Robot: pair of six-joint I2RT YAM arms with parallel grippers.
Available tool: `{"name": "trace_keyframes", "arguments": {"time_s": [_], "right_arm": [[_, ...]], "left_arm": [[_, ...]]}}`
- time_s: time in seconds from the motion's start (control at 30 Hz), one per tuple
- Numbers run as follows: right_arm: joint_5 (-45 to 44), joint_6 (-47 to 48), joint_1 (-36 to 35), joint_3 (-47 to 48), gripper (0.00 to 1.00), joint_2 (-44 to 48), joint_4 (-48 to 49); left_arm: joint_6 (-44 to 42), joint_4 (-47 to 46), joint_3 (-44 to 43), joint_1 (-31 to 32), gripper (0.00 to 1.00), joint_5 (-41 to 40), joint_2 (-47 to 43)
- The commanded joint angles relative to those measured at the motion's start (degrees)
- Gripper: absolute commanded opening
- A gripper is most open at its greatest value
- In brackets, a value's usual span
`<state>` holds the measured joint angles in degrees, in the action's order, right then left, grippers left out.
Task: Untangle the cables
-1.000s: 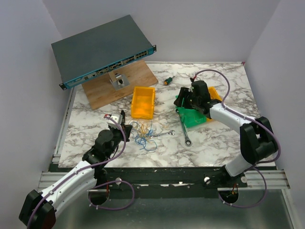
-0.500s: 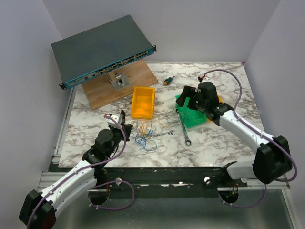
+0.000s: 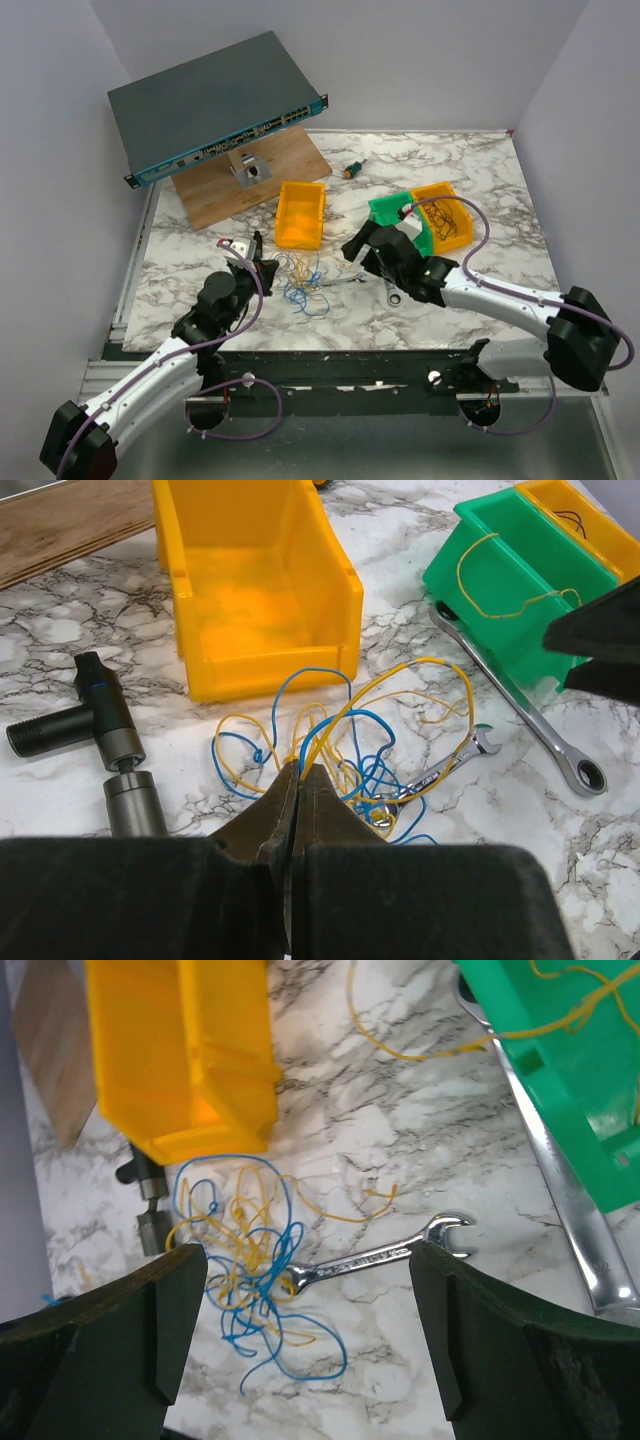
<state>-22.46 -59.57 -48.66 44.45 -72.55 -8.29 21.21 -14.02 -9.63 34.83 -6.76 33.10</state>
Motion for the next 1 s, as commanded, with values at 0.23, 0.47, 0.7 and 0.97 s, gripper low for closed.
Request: {"name": "trace_keyframes", "arguments": {"time_s": [0.23,0.47,0.7,0.97], "right_arm": [[-26.2,-25.0,-1.6,-0.8,0.86,-16.5,9.0],[-34.0,-27.3,-1.0,5.7,0.76,-25.0,9.3],[-36.4,-27.5,-0.4,5.8,0.72,-23.7,9.4],[-31.9,-26.6,3.7,6.7,0.38,-24.6,9.4]], "left_arm": [[0.1,-0.6,-1.1,-0.3,0.0,2.1,-0.1],[0.1,-0.3,-1.1,-0.3,0.0,2.1,-0.4],[0.1,-0.2,-1.0,-0.3,0.0,1.8,-0.9],[0.1,-0.4,-1.4,-0.3,0.0,2.2,0.3]]}}
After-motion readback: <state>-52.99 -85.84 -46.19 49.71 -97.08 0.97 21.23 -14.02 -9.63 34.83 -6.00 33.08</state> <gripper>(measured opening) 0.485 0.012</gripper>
